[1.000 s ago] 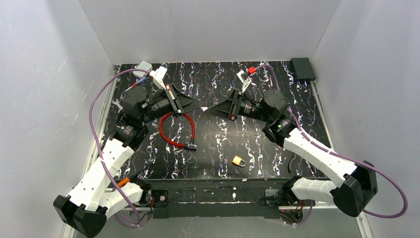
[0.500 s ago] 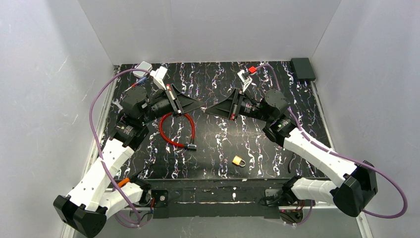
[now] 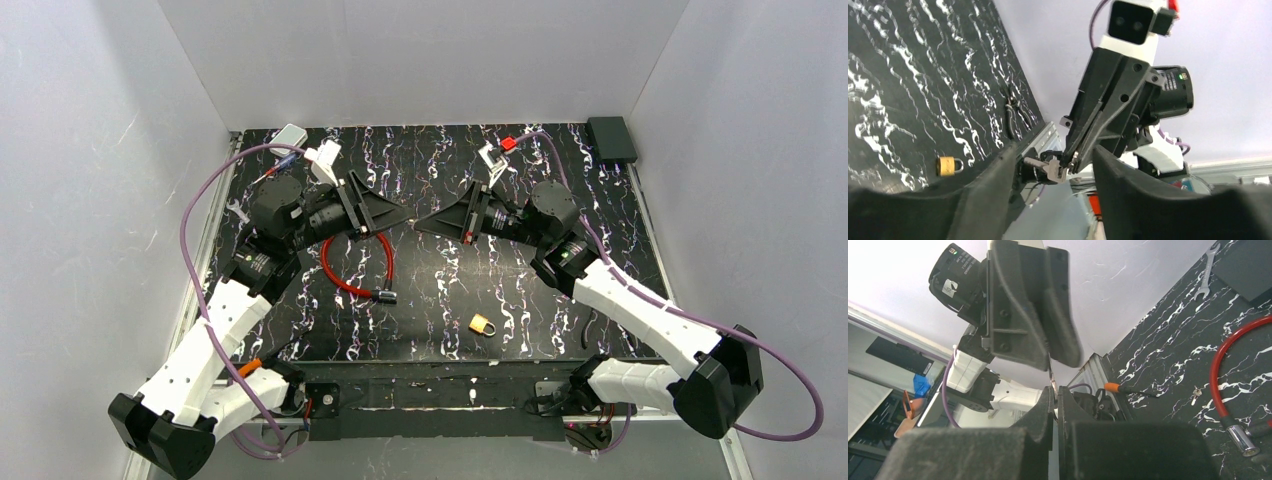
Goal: Unlock with the key
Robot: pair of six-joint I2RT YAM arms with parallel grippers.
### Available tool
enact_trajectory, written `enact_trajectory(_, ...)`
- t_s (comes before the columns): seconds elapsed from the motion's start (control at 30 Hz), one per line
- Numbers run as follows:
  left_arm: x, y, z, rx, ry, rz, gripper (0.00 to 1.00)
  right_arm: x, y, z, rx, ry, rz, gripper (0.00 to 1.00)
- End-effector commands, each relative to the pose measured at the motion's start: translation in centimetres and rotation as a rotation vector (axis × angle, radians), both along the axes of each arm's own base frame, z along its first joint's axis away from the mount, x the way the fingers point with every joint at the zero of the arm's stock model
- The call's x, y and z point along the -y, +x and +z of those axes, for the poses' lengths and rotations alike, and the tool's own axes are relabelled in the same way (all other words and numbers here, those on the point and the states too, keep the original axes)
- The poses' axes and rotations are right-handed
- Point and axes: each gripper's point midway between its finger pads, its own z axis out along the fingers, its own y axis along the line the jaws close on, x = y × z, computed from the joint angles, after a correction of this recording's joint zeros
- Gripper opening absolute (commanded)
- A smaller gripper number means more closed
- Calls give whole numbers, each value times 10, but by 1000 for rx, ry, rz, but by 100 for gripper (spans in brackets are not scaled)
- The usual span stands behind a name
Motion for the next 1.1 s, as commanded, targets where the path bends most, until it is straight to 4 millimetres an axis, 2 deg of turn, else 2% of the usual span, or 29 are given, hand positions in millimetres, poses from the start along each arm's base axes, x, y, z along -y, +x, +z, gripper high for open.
enact_trajectory(0.0, -15, -3, -18, -17, 99, 57, 67, 9, -3, -4, 35, -26, -46, 1)
enact_trajectory(0.1, -29, -3, -33, -43, 183, 120, 85, 12, -4, -14, 28, -61, -54, 1)
enact_trajectory(0.2, -47, 0, -52, -90, 270, 208, 97, 15, -6, -28, 15, -107, -55, 1)
enact_trajectory(0.23, -53, -2, -61, -121, 301, 222, 98, 16, -7, -35, 6, -138, -53, 1)
enact_trajectory(0.43, -87, -6, -119, -298, 500, 319, 98, 37, -11, -84, -69, -365, -98, 1)
enact_trajectory(0.6, -111, -13, -165, -496, 601, 411, 98, 55, -23, -108, -147, -441, -125, 1)
enact_trajectory(0.7, -113, -22, -196, -652, 621, 431, 98, 66, -30, -124, -192, -474, -148, 1)
enact_trajectory(0.83, -107, -30, -227, -840, 609, 444, 92, 90, -24, -148, -255, -511, -297, 1)
enact_trajectory(0.93, -100, -28, -241, -920, 559, 466, 90, 104, -21, -154, -272, -485, -393, 1)
enact_trajectory(1.07, -102, -21, -252, -967, 520, 553, 88, 121, -21, -158, -295, -449, -483, 1)
